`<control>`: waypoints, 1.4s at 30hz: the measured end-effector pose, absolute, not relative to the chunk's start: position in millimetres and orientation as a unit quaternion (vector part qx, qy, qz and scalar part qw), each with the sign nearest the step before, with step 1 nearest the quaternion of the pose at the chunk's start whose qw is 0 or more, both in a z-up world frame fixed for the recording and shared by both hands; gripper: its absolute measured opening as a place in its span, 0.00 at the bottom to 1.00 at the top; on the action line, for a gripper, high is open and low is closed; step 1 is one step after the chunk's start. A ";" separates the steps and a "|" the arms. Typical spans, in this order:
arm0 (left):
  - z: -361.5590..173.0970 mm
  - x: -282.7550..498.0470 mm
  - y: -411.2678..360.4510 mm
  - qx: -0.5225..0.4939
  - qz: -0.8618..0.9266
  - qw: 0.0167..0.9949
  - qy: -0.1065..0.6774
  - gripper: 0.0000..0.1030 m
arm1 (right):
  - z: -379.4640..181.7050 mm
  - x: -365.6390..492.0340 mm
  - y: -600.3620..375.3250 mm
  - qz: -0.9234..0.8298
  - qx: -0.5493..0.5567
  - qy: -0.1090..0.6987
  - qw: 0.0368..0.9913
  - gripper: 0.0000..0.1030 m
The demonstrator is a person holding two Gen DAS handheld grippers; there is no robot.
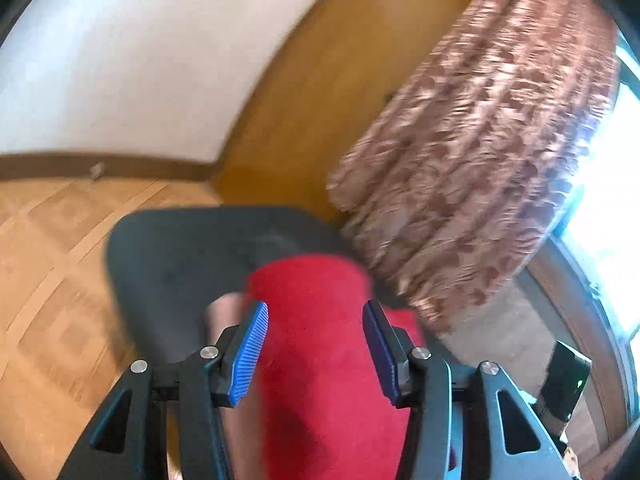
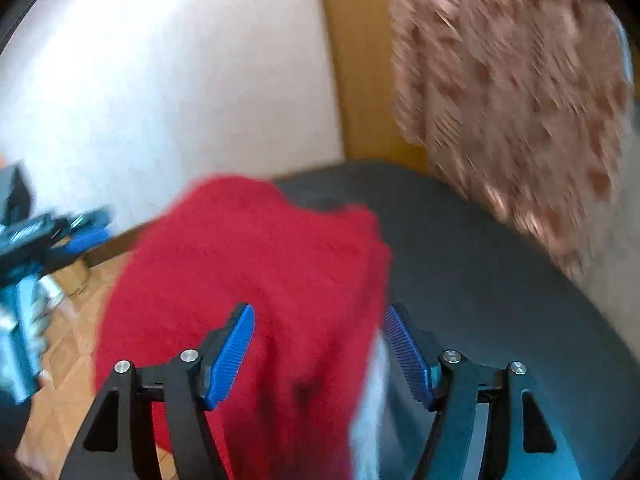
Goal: Fold clothes
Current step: 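Carry the sweater to the chair and lower it onto the pink sweater, then open both grippers and withdraw from the stacked sweaters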
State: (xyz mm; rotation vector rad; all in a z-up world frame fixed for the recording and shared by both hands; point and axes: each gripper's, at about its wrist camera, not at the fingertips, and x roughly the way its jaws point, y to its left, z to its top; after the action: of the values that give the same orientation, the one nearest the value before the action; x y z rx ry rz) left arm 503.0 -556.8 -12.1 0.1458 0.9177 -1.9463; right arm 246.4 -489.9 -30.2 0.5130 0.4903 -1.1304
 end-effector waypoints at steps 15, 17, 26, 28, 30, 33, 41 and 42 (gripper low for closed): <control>-80.6 389.8 -630.9 0.251 -0.791 0.482 0.281 0.17 | -115.4 272.6 -519.8 -0.488 0.281 0.225 0.795 0.82; -80.8 393.1 -624.2 0.254 -0.787 0.490 0.276 0.17 | -118.4 273.6 -516.8 -0.492 0.271 0.223 0.797 0.82; -26.8 400.9 -590.1 0.207 -0.781 0.517 0.281 0.49 | -67.1 266.6 -484.4 -0.533 0.274 0.241 0.763 0.85; -12.2 396.8 -565.4 0.203 -0.783 0.525 0.263 0.51 | -52.8 255.6 -449.2 -0.549 0.272 0.213 0.761 0.92; -1.6 388.9 -535.4 0.206 -0.791 0.529 0.231 0.51 | -47.7 242.4 -438.4 -0.568 0.281 0.203 0.746 0.95; 5.3 378.6 -481.4 0.220 -0.796 0.529 0.195 0.51 | -44.4 226.4 -415.7 -0.597 0.297 0.201 0.718 0.96; 1.2 407.2 -369.0 0.273 -0.756 0.563 0.193 0.51 | -20.7 225.8 -324.7 -0.651 0.290 0.228 0.663 1.00; 7.7 410.0 -359.7 0.279 -0.751 0.572 0.177 0.51 | -18.9 230.5 -319.9 -0.650 0.285 0.232 0.665 1.00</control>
State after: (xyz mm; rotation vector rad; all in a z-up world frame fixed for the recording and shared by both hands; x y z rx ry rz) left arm 410.0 -359.7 7.7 0.6537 0.4149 -1.7605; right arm 230.5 -319.9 -18.9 0.6438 0.5248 -1.4669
